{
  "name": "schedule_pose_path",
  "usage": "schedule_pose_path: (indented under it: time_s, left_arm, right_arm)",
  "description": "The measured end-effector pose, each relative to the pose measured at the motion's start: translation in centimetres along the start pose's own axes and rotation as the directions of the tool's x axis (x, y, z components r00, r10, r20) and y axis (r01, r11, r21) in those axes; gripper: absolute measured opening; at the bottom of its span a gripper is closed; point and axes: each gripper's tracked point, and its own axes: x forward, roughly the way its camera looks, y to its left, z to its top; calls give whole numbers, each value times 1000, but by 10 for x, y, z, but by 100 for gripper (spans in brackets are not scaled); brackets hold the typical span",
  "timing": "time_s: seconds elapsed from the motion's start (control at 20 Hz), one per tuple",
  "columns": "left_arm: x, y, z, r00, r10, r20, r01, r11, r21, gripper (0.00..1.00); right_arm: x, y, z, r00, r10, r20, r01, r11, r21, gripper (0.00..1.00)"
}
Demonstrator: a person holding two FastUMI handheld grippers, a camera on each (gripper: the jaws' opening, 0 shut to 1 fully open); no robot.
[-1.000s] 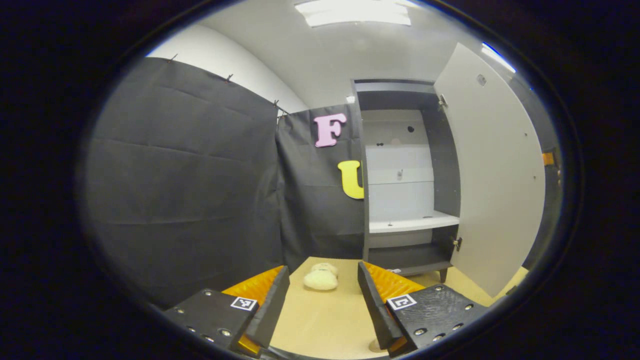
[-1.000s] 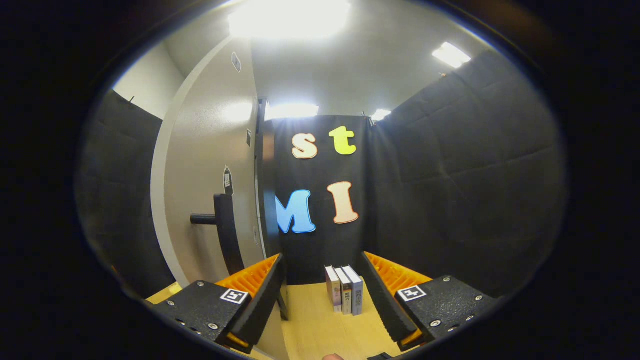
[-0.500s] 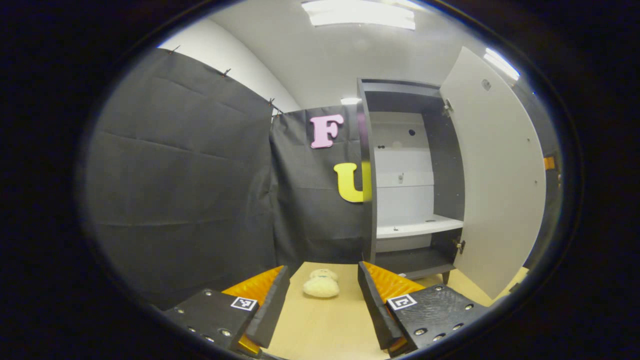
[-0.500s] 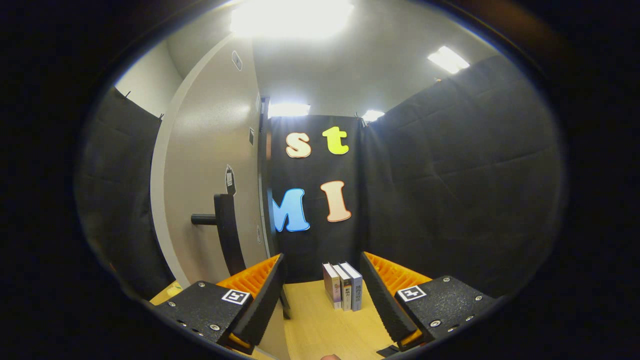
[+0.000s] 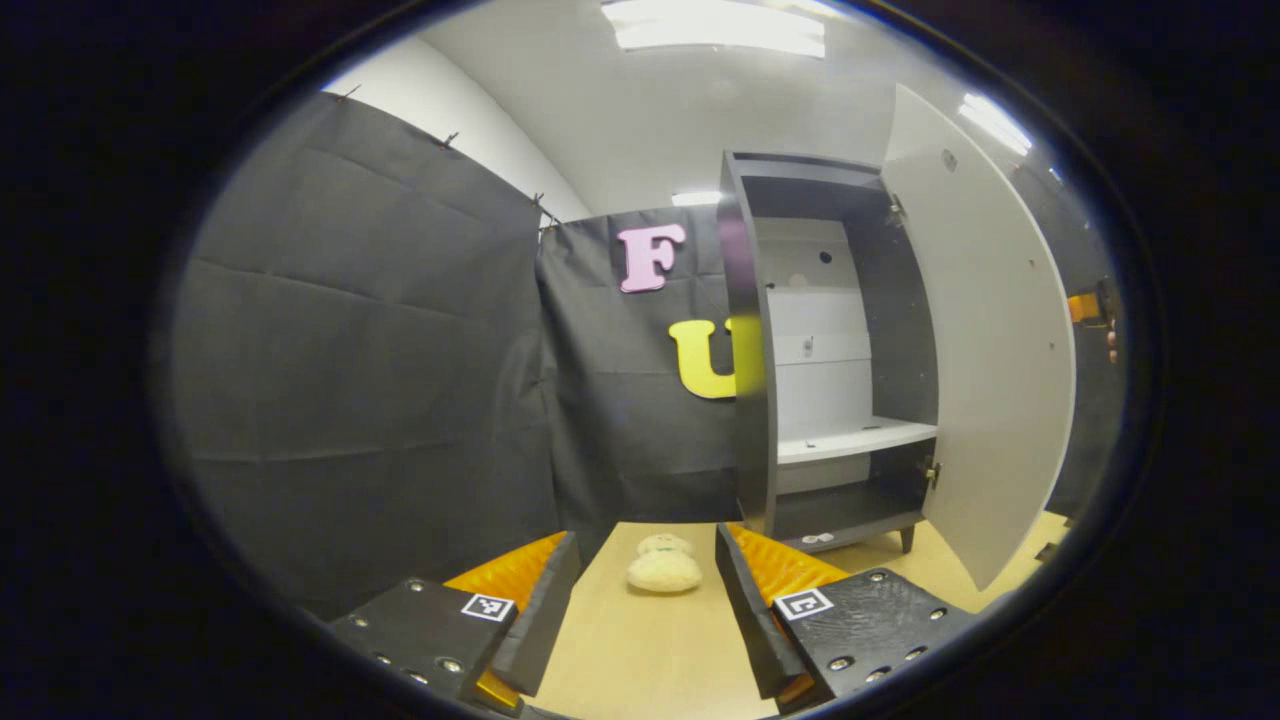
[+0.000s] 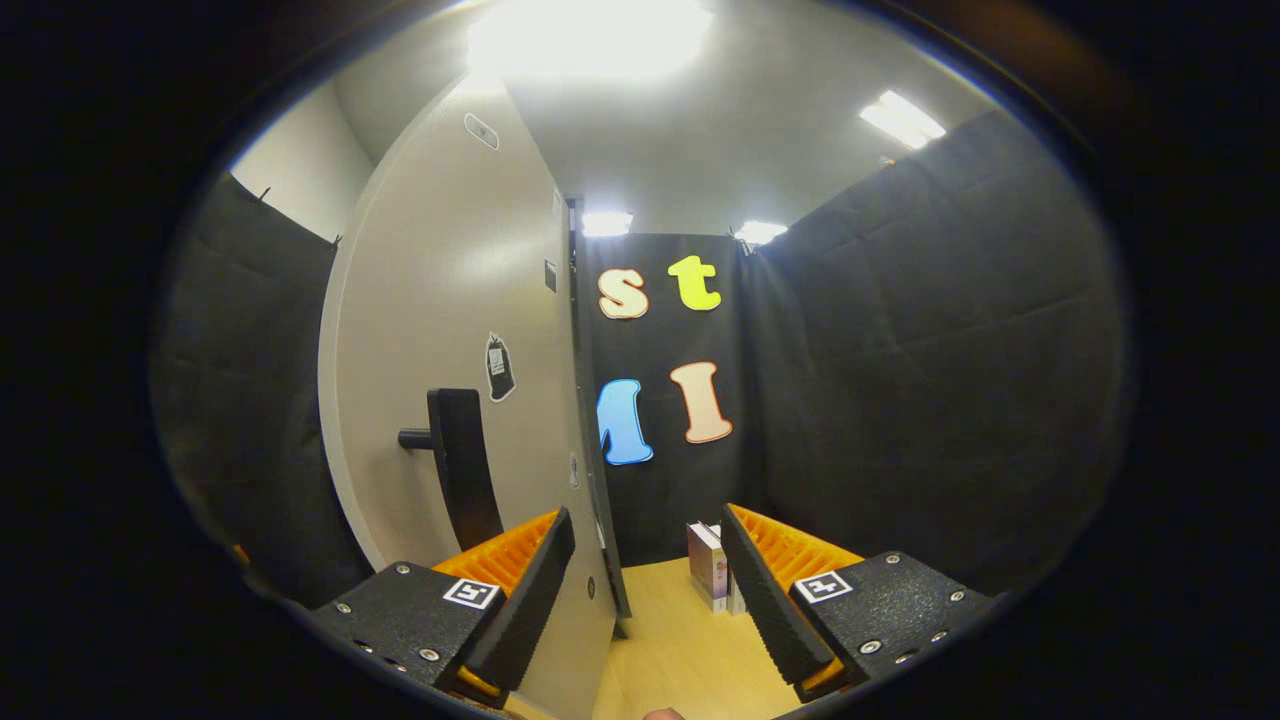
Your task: Open the cabinet door with the right hand, grasp the bottle in the cabinet with the left hand and place it on the coaster, then close the cabinet door with the right hand.
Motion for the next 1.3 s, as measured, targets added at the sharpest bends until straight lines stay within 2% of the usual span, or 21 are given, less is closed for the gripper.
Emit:
schedule_pose_path:
  time_s: [0.05,0.1,0.8,0.95,1.0,1.05,1.3]
  left_arm:
    - [0,9,-2,1000,1,-2,-1,1000,-5,75]
    - [0,16,-4,1000,6,-5,-6,1000,-8,78]
    - [-7,100,-27,996,89,-29,-90,996,-16,78]
    - [-12,115,-29,993,113,-32,-113,994,-8,78]
    - [-14,119,-30,992,119,-34,-119,993,-8,78]
    - [-17,123,-31,992,123,-35,-123,992,-10,78]
    - [-25,134,-35,990,137,-42,-138,990,-8,78]
  right_arm:
    - [-1,8,0,1000,8,-1,-8,1000,2,87]
    - [0,16,-2,1000,15,-1,-15,1000,4,92]
    - [16,105,-12,995,101,-20,-101,995,6,92]
    - [25,125,-21,991,128,-38,-128,992,7,92]
    - [27,132,-24,989,140,-47,-140,990,12,88]
    - [29,139,-28,986,155,-56,-154,988,19,93]
    - [34,165,-48,972,211,-98,-209,977,30,94]
